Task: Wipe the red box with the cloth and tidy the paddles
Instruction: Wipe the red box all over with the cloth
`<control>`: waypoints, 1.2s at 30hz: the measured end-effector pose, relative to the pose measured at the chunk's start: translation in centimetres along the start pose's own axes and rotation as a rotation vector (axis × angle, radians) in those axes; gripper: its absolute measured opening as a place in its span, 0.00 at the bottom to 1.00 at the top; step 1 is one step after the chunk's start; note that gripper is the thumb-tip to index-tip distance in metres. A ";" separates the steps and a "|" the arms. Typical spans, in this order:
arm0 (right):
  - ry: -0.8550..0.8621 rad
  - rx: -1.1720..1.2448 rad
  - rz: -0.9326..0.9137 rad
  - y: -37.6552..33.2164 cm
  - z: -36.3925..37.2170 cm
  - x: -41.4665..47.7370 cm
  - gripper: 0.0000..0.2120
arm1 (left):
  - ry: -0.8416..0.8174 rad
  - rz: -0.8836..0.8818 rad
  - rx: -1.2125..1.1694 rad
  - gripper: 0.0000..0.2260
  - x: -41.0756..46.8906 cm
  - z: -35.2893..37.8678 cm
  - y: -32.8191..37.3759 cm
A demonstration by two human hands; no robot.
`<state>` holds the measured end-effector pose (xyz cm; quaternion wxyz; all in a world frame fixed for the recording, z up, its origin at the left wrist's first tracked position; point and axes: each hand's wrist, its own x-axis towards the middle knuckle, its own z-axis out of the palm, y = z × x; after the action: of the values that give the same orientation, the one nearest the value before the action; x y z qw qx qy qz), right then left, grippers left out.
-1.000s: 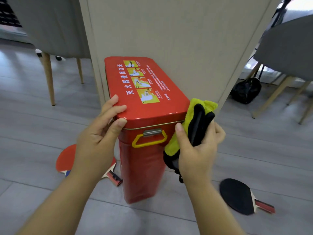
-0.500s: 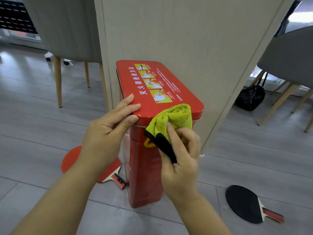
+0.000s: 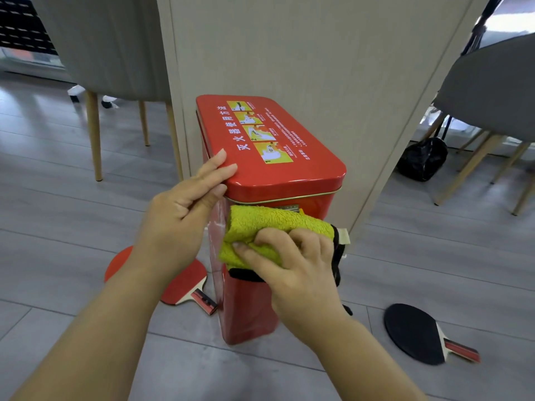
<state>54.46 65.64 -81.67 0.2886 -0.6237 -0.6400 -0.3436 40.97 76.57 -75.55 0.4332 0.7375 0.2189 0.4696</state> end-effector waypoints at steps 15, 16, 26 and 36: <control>-0.048 0.109 0.325 5.7 -1.9 -3.1 0.31 | -0.002 0.361 0.742 0.31 -2.0 2.3 -1.4; -0.048 0.120 0.328 5.7 -2.0 -3.2 0.31 | -0.018 0.363 0.779 0.34 -2.1 2.6 -1.6; 0.005 0.229 0.446 6.8 -4.1 -4.3 0.34 | 0.067 0.358 0.834 0.40 -1.8 3.8 -2.7; 0.048 0.245 0.492 7.1 -4.9 -4.2 0.31 | 0.091 0.410 0.892 0.35 -1.7 3.3 -2.9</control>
<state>61.43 59.14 -81.50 0.4516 -0.7127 -0.4990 -0.1979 43.30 75.41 -79.43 -0.0361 0.8577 0.2674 0.4376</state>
